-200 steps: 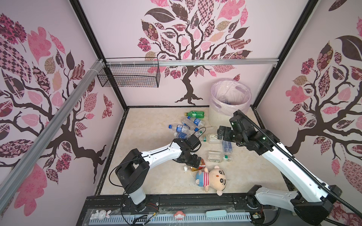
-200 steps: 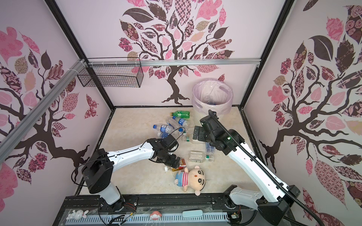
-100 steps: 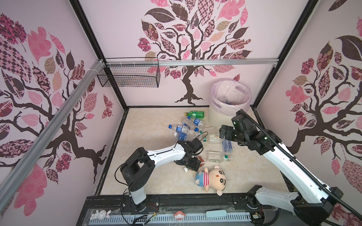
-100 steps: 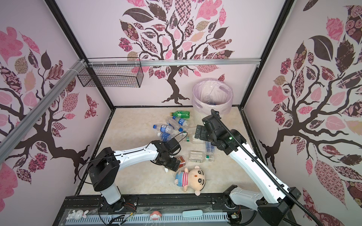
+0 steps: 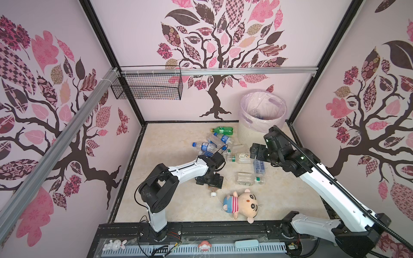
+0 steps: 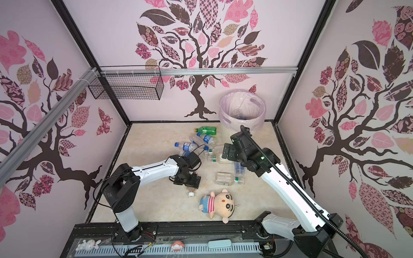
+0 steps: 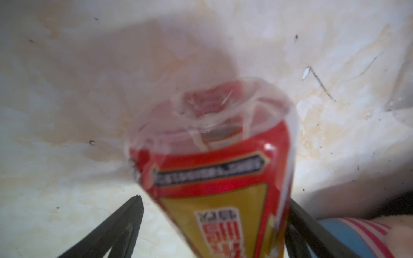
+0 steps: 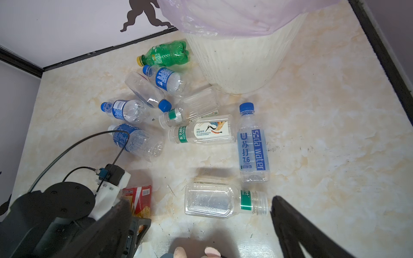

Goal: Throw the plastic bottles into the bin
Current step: 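Lower the left gripper onto the red-and-gold bottle and grasp it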

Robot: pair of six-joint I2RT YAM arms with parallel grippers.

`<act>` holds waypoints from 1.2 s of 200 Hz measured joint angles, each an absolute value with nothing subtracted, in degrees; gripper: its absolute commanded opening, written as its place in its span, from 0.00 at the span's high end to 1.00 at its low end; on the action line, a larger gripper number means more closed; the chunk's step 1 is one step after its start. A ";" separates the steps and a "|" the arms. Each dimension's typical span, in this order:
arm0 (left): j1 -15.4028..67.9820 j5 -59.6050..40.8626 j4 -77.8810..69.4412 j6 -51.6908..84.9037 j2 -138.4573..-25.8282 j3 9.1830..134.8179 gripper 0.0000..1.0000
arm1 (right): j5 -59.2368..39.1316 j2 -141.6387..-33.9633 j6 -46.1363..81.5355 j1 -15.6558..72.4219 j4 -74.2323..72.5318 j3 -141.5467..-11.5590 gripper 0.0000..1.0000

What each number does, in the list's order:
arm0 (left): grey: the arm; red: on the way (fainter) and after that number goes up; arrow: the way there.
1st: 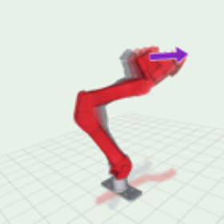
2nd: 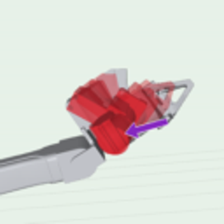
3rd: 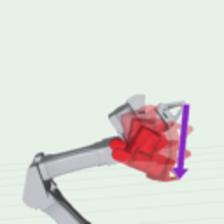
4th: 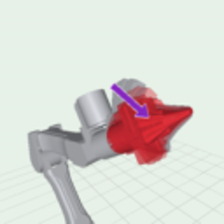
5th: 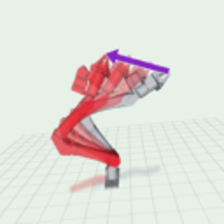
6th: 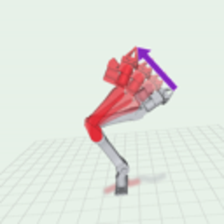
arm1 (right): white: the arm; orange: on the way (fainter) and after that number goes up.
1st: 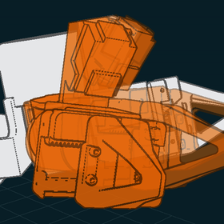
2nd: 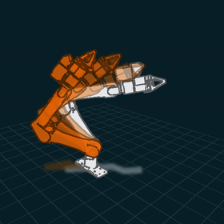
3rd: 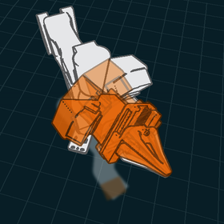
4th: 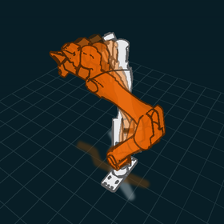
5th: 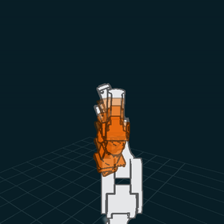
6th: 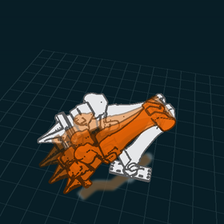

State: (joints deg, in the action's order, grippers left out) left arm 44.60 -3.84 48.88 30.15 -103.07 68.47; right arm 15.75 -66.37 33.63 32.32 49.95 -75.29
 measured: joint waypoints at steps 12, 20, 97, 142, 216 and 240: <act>44.10 -3.92 48.64 30.26 -103.07 68.47 0.05 | 15.66 -66.37 33.63 32.25 49.89 -75.29 0.00; 43.92 -4.03 48.51 30.39 -103.09 68.47 0.07 | 15.57 -66.37 33.61 32.18 49.89 -75.29 0.00; 43.86 -6.96 47.31 32.62 -103.24 68.47 0.30 | 14.85 -66.37 33.56 31.94 49.60 -75.29 0.00; 43.22 -7.51 48.51 34.37 -103.24 72.44 0.32 | 13.28 -66.61 33.43 31.59 48.34 -75.31 0.00; 40.25 -8.69 48.82 39.20 -102.32 82.54 0.32 | 7.84 -68.95 33.39 28.25 46.39 -75.35 0.00; 40.27 -8.67 49.63 39.07 -101.91 82.13 0.31 | 6.31 -69.12 33.19 27.16 45.91 -75.35 0.00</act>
State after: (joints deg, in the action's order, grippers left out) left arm 40.27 -8.67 49.63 39.07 -101.91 82.13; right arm 6.31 -69.12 33.19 27.16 45.91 -75.35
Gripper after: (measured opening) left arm 0.687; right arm 0.995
